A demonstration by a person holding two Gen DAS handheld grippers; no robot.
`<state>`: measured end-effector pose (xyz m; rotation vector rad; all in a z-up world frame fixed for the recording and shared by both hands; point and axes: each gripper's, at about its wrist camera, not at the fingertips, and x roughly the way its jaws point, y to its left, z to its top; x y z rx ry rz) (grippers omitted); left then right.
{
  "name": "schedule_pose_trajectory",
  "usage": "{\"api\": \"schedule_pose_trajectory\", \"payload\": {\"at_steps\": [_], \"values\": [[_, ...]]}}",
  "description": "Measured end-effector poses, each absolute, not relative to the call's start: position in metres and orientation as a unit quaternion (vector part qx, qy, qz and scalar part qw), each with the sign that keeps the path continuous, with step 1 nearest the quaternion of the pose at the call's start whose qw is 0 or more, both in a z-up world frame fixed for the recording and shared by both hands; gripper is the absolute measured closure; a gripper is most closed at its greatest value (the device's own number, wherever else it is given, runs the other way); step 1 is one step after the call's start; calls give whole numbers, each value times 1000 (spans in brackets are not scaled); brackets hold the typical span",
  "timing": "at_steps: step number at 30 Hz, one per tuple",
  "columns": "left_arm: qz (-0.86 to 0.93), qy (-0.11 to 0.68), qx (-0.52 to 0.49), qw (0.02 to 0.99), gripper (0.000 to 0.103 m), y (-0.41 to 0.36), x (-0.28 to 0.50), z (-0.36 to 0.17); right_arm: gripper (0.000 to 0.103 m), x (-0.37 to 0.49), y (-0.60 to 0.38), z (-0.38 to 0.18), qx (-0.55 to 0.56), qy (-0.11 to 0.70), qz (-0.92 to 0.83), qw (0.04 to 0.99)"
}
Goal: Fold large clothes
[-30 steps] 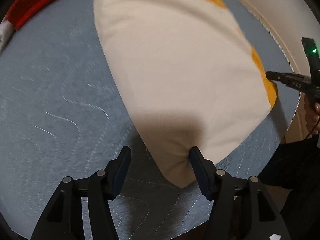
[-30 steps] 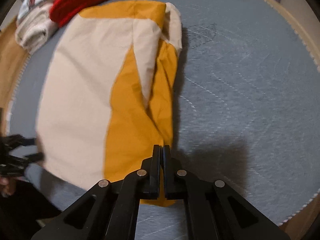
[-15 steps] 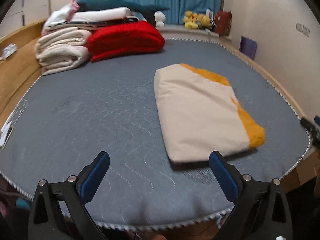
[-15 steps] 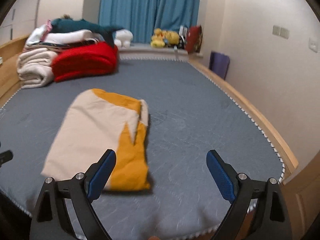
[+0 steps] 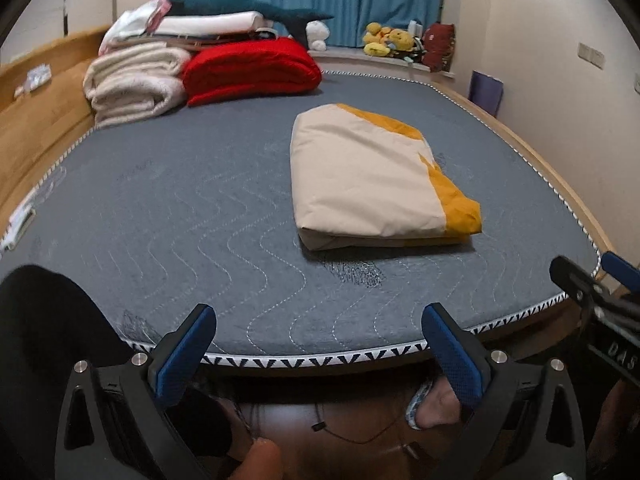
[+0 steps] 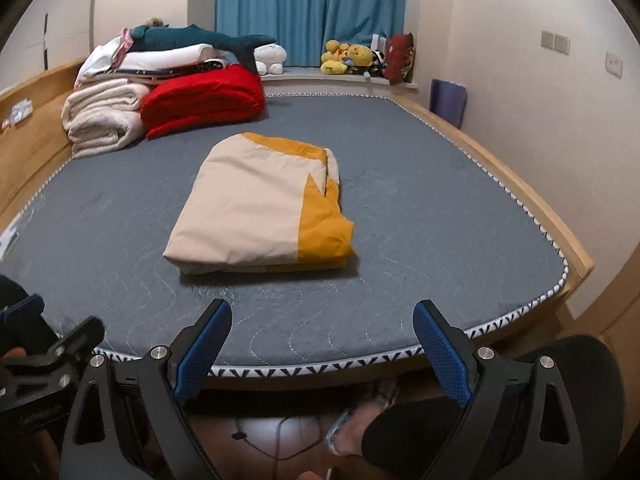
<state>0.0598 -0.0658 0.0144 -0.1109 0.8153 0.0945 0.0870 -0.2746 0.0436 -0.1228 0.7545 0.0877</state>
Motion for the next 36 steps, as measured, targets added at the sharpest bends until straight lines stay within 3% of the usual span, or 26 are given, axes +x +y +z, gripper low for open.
{"api": "schedule_pose_trajectory", "payload": {"at_steps": [36], "values": [[36, 390, -71, 917, 1, -64, 61, 5, 11, 100, -246, 25, -108, 367, 60, 922]]}}
